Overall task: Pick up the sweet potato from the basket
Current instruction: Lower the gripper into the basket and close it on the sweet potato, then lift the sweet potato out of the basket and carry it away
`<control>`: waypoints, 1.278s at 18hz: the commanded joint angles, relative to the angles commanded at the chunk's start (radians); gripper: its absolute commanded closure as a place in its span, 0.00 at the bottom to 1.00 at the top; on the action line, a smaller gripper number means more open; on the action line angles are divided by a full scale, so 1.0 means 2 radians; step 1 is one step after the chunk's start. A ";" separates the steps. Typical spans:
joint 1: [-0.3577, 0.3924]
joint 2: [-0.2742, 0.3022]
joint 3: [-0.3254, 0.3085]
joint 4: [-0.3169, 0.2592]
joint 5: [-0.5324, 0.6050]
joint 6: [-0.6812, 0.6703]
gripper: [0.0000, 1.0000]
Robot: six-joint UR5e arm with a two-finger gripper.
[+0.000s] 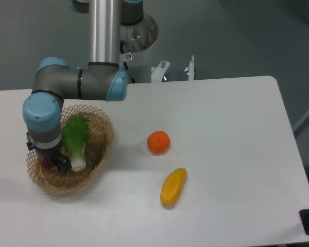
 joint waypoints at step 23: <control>-0.007 0.004 0.004 -0.006 -0.001 -0.018 0.91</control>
